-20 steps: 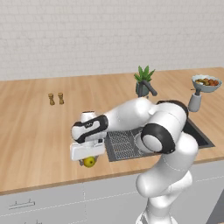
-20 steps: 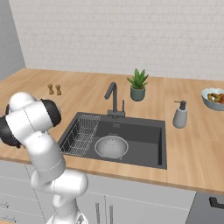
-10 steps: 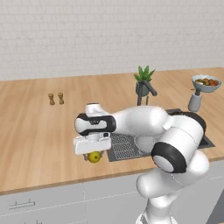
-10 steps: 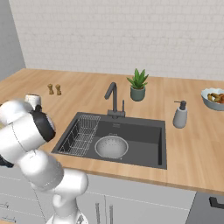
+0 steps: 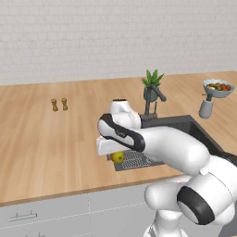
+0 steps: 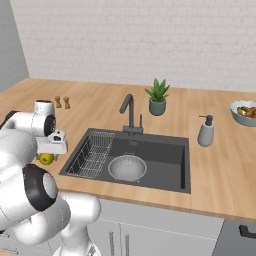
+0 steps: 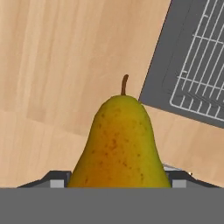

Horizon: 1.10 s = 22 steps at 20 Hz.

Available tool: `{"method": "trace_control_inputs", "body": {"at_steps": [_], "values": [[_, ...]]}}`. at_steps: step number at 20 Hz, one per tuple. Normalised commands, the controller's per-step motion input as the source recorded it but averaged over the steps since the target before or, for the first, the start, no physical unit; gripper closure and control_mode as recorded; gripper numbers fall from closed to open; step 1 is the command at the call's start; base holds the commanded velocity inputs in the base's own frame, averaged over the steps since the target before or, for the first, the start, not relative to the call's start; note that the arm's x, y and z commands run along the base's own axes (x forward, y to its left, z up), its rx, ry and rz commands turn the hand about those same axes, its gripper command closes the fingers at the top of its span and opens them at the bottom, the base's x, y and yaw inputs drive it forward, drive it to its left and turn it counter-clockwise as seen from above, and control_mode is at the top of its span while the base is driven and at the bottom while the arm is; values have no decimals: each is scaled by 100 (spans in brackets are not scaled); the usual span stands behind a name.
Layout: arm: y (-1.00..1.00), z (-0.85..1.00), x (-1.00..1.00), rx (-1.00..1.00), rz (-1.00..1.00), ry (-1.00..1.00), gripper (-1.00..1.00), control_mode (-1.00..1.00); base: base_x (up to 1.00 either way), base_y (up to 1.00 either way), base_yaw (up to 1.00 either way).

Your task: Put the colander in the sink, put the pear in the colander, and turn on the sink faucet and pour water over the colander.

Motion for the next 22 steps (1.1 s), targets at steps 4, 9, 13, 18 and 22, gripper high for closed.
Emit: {"method": "trace_control_inputs", "body": {"at_steps": [4, 9, 13, 18, 22], "values": [[-85, 35, 0, 8, 0, -14, 100, -100, 0, 0, 0], [-73, 47, 0, 17, 0, -14, 100, -100, 0, 0, 0], [-72, 32, 1, 11, 0, -5, 100, -100, 0, 0, 0], [-75, 10, 0, 7, 2, -5, 100, -100, 0, 0, 0], [-79, 1, 0, 3, 5, -7, 100, -100, 0, 0, 0]]}}
